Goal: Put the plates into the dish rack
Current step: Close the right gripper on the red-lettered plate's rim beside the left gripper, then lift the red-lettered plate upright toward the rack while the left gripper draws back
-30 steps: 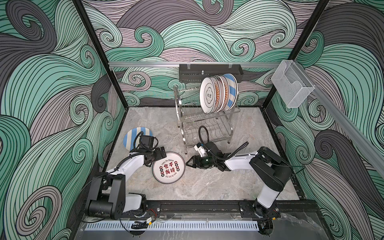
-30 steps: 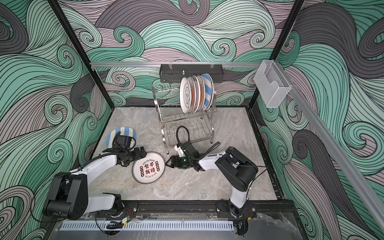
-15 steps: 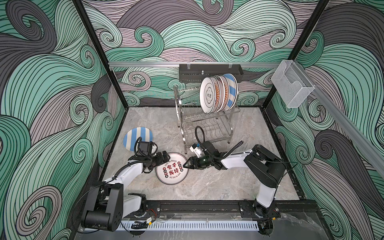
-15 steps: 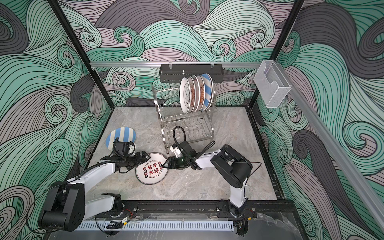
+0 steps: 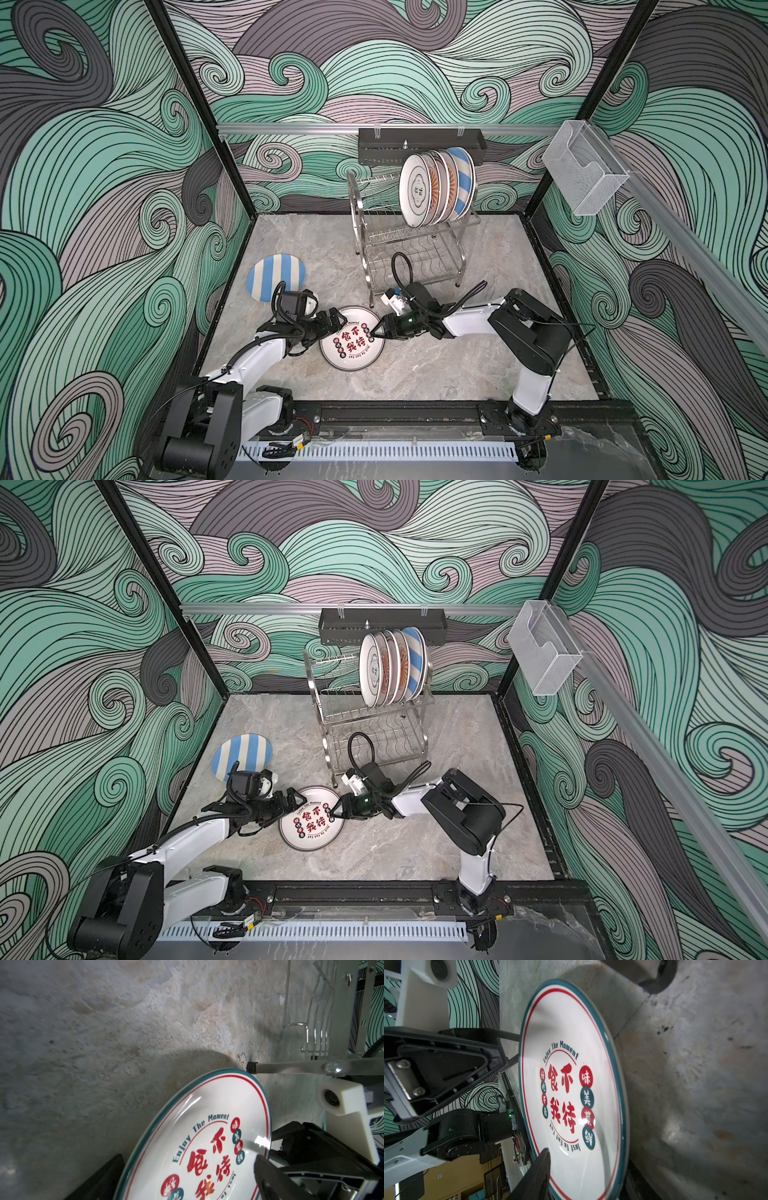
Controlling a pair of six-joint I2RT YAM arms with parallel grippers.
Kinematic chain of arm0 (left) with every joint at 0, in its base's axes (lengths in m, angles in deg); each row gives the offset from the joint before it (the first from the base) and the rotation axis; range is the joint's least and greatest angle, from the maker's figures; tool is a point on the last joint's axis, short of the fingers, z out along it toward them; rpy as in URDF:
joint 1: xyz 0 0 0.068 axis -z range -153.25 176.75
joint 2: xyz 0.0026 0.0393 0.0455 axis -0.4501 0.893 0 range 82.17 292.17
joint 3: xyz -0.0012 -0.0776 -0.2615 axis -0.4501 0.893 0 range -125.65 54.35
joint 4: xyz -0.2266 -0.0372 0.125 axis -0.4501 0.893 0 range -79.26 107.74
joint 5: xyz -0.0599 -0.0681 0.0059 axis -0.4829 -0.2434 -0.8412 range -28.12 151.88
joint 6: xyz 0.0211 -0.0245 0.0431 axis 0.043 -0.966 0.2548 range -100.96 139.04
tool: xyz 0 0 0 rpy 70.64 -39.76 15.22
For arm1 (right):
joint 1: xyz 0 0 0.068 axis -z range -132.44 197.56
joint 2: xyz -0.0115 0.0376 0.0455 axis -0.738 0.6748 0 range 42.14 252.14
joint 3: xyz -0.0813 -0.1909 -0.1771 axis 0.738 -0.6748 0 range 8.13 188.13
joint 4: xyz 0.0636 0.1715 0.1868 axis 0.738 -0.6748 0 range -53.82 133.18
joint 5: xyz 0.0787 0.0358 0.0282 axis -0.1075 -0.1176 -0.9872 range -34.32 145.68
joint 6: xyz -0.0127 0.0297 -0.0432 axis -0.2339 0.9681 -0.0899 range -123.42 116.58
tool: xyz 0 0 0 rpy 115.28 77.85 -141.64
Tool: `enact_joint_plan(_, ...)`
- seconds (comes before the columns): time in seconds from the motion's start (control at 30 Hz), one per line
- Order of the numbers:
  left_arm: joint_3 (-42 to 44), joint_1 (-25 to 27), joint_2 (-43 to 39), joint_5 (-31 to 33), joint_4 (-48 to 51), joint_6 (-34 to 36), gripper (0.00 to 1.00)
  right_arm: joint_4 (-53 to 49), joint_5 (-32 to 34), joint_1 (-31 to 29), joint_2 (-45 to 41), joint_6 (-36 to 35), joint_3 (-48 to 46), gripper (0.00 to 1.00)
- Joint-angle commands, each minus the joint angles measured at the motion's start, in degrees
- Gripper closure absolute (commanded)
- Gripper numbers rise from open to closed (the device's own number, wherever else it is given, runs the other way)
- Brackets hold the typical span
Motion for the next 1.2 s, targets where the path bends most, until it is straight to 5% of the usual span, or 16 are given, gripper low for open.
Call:
enact_joint_plan(0.0,-0.52,1.72,-0.99,-1.64,-0.69,-0.92,0.02,0.01,0.22,0.1,-0.14,-0.26,0.12,0.57)
enact_joint_plan(0.27,-0.89,6.77,-0.95,0.34,-1.15,-0.48,0.02,-0.48,0.21,0.18,-0.31,0.03,0.23,0.7)
enact_joint_plan(0.87,-6.22,6.89,-2.94,4.34,5.88,1.59,0.01,-1.2,3.69,1.15,-7.14,3.36,-3.48,0.91)
enact_joint_plan(1.17,-14.12,6.21,-3.58,12.12,11.49,4.18,0.01,-11.61,7.96,2.28,-17.63,0.05,-3.11,0.99)
